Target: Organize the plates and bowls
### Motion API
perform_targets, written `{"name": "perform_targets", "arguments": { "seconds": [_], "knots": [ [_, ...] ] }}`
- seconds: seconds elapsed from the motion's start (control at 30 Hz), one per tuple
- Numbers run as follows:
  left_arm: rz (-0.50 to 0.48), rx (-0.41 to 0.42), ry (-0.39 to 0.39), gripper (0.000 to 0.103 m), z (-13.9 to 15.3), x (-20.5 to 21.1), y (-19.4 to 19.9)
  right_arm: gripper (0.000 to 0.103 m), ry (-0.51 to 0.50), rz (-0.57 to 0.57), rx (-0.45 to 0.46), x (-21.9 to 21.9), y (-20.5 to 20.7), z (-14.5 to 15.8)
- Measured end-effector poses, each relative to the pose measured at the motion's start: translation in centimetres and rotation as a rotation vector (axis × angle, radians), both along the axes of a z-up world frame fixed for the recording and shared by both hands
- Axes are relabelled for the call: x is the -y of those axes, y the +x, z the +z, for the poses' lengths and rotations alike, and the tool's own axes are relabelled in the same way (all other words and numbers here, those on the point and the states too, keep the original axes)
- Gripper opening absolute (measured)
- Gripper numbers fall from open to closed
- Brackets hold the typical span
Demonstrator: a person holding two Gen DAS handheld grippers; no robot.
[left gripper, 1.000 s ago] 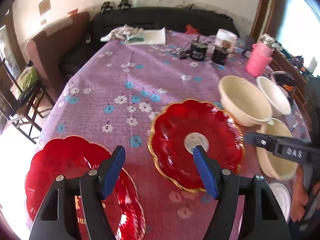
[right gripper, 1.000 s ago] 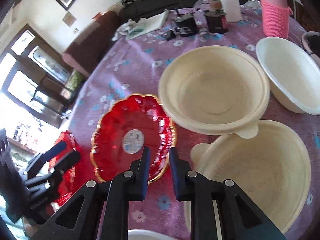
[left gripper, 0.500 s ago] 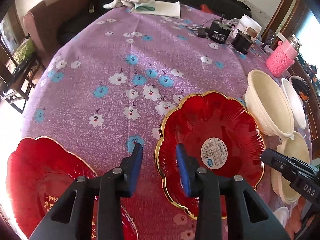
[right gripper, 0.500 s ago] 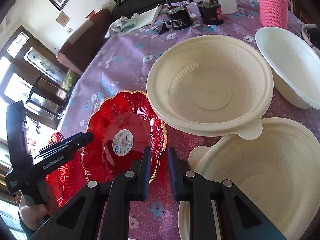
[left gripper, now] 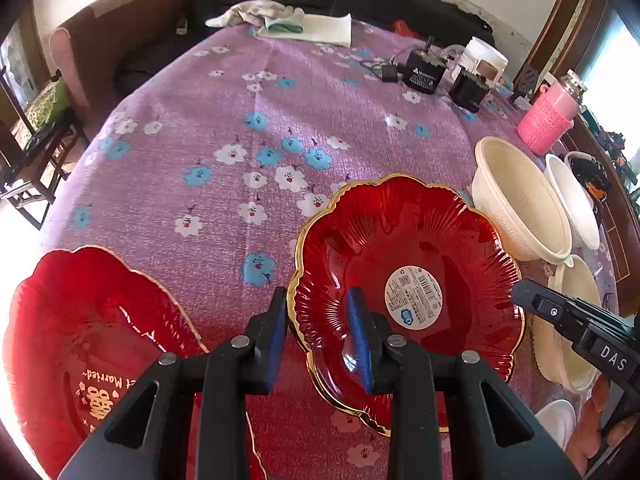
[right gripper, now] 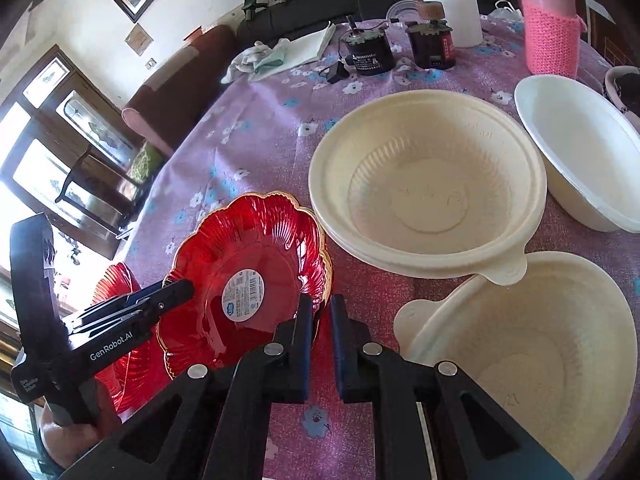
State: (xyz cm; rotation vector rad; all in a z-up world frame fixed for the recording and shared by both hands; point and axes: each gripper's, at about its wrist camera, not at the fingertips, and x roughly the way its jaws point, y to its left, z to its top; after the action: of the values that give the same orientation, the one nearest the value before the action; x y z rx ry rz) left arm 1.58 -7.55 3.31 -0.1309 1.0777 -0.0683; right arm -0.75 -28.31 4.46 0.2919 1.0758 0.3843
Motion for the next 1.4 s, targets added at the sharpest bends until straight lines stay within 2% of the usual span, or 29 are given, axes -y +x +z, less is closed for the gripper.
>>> {"name": "perform_targets", "arguments": {
  "seconds": [0.6,0.87,1.4],
  "knots": [
    [0.008,0.065,-0.019,0.028,1.6,-0.6,-1.9,0.010,0.039,0.019,0.035,0.2,-0.3,0.7],
    [0.022,0.103,-0.038,0.029,3.1,-1.6,-3.4,0.010,0.072,0.045,0.048,-0.2,-1.0,1.5],
    [0.043,0.131,-0.084,0.030,3.9,-5.0,-7.8,0.010,0.087,0.085,0.080,-2.8,-3.7,3.5]
  ]
}}
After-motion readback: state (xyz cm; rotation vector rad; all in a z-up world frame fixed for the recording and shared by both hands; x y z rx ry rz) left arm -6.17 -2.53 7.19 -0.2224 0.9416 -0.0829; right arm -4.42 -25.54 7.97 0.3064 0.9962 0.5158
